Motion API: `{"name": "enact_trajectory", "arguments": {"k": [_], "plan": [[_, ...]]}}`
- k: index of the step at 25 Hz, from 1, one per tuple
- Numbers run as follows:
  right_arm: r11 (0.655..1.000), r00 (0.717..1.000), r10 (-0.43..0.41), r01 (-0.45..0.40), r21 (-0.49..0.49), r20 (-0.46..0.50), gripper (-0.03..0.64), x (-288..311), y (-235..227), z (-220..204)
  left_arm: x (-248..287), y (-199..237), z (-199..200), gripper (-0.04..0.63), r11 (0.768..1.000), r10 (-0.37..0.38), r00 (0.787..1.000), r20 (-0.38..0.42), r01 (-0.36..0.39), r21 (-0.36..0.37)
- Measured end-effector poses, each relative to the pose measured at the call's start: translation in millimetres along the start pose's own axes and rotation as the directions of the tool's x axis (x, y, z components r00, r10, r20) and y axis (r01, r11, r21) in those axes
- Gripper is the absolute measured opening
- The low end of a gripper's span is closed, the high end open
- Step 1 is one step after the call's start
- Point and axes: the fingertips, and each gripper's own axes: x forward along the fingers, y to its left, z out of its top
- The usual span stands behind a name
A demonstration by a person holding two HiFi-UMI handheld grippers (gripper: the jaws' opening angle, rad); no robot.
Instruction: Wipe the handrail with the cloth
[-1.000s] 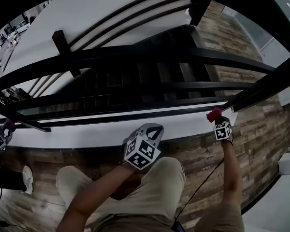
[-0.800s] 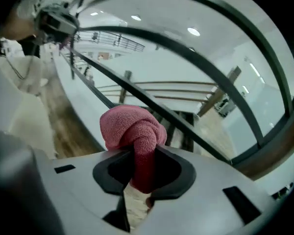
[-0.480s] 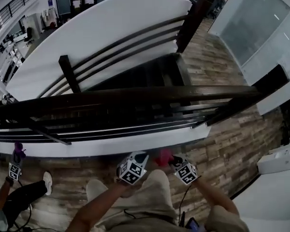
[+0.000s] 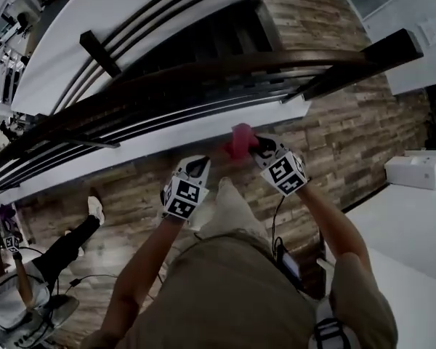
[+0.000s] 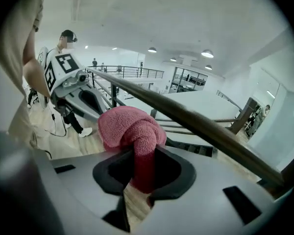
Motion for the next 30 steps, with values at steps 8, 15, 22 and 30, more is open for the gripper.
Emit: {"name": "enact_trajectory", "arguments": {"k": [8, 15, 22, 30], "plan": [[0.998, 0.999, 0.037, -0.036, -0.048, 0.028, 0.100, -33.0, -32.9, 66.1, -42.9, 18.9, 76.2, 0.017, 0.993, 0.102, 0.993, 0.052, -0.105, 0.050], [0.998, 0.997, 0.014, -0.008, -0.070, 0.076, 0.100, -40.2, -51.7, 105.0, -64.1, 40.6, 102.5, 0.017, 0.980, 0.200, 0.975, 0.101, -0.201, 0.000], [0.997, 0.993, 0.034, -0.026, -0.072, 0.109, 0.100, -42.6, -69.1, 110.9, -63.7, 46.8, 115.1, 0.017, 0.962, 0.273, 0.955, 0.119, -0.271, -0.035], [0.993, 0.991, 0.062, -0.049, -0.108, 0.120, 0.100, -49.1, -72.9, 98.2, -60.3, 39.8, 109.8, 0.017, 0.938, 0.339, 0.934, 0.117, -0.327, -0.111]]}}
